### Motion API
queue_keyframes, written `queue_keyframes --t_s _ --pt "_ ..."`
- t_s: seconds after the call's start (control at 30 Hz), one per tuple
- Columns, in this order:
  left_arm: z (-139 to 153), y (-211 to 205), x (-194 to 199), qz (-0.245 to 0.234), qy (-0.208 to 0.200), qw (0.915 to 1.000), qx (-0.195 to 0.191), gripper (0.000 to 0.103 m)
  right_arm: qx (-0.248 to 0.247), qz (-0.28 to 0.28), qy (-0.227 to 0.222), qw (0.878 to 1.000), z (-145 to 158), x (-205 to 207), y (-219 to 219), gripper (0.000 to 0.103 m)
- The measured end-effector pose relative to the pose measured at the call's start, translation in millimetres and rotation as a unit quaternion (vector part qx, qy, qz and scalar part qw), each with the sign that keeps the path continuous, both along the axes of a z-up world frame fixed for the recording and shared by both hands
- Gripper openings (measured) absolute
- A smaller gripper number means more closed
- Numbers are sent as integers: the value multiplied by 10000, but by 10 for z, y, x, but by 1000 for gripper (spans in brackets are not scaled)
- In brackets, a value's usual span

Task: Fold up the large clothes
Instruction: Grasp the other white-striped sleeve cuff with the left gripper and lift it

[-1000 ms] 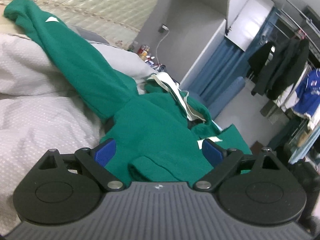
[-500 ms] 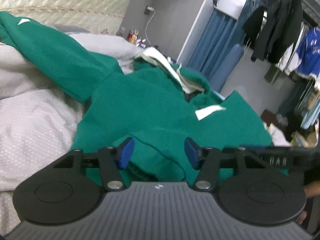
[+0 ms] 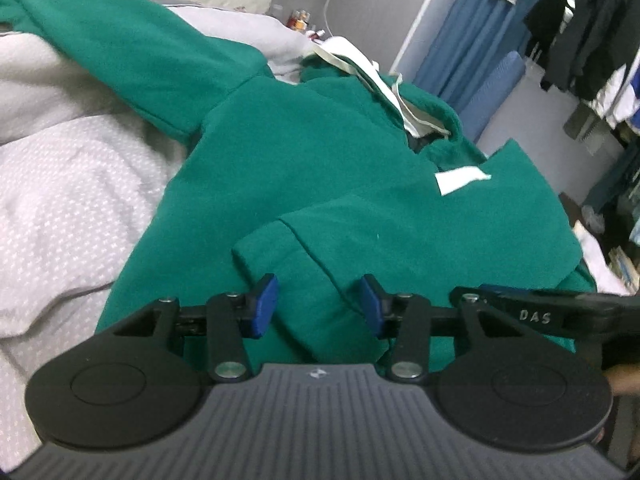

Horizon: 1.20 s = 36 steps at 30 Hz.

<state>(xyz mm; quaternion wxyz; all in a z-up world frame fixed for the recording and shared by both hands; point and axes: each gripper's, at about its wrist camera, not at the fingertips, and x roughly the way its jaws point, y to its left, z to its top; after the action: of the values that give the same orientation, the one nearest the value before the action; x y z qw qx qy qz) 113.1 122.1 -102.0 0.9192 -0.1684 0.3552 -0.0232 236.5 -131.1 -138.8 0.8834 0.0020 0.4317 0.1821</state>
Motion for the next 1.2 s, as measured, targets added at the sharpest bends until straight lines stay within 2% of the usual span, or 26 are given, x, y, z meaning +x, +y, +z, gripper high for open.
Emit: queue_keyframes --t_s 0.07,0.17,0.23,0.37,0.43,0.57,0.6,0.73,0.83,0.93,1.0,1.07,1.1,1.17,1.2 --pt "77 65 -57 193 -128 9997 2 53 44 -46 31 10000 9 -1 -9 40" --pt "221 271 -130 678 -431 9967 -115 64 24 -52 26 10000 32 -23 -17 40" --pt "350 479 -154 1057 -620 9922 -238 68 -29 -34 -5 10000 47 -37 -3 40" --pt "578 1035 -48 1799 -819 9797 -336 70 163 11 -14 9999 113 -36 -14 41" --pt "669 1350 0 2178 -915 9711 -327 70 238 7 -44 9997 142 -41 -37 41" --pt "732 2027 131 2552 -1198 9565 -754 78 312 -56 -142 9994 176 -20 -68 42" --pt "724 2194 179 2671 -1253 9509 -938 78 307 -66 -176 9994 177 -9 -63 42" --pt "658 2780 372 3163 -1599 9190 -1727 78 384 -133 -172 9990 147 53 -45 42" --pt "628 3076 615 3328 -1742 9098 -1765 78 398 -201 -119 9989 106 134 -24 42" --pt "564 3363 890 3545 -1644 9033 -1771 78 412 -276 -19 9988 62 227 10 42" --pt "482 3555 1066 3725 -1508 8965 -1863 77 394 -320 19 9987 35 303 49 42" --pt "426 3730 1209 4058 -1344 8853 -1829 76 356 -328 5 9988 19 376 94 42" --pt "423 3786 1254 4206 -1360 8795 -1764 72 347 -338 -14 9988 15 411 111 42" --pt "432 3904 1336 4458 -1316 8722 -1523 56 347 -389 -46 9986 4 475 130 42" --pt "452 3960 1388 4523 -1223 8729 -1359 40 347 -413 -50 9985 -2 503 132 42"
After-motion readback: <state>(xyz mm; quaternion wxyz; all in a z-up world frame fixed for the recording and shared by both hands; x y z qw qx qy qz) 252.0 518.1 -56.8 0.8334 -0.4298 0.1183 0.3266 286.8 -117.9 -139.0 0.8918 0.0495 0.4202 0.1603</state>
